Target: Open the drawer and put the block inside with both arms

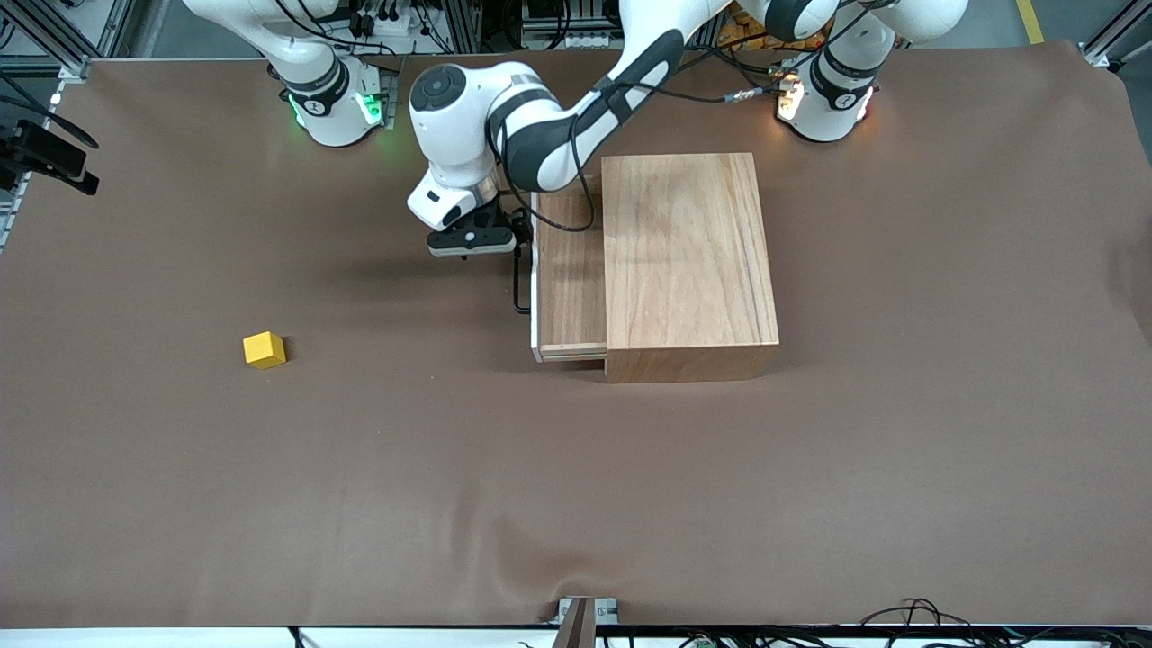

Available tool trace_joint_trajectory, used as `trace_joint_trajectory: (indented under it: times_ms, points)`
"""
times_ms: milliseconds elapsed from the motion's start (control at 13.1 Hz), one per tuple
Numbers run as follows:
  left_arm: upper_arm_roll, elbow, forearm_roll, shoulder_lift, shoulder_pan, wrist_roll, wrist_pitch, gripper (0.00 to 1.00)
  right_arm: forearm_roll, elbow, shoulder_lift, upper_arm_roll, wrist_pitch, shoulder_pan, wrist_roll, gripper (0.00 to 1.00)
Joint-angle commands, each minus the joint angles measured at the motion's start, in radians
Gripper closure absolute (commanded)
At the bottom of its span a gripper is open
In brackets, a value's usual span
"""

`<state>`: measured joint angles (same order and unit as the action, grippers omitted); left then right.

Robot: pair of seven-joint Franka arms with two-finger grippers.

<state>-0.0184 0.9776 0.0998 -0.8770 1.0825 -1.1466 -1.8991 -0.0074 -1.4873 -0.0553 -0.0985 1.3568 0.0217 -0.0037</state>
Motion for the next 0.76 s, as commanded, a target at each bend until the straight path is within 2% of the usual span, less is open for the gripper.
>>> trace_joint_trajectory:
  times_ms: [0,152,686]
  points:
    - [-0.006,0.009,0.006,0.094,-0.01,-0.01,0.101,0.0,-0.006,-0.018,-0.018,0.003,0.001,-0.006,0.008,0.0]
    - [-0.012,0.019,0.015,0.186,-0.039,0.01,0.181,0.0,-0.008,-0.015,0.007,0.003,0.005,-0.008,0.005,0.0]
    - [-0.012,0.03,0.017,0.464,-0.289,0.382,0.564,0.0,-0.003,-0.022,0.308,0.003,0.034,-0.06,-0.002,0.0]
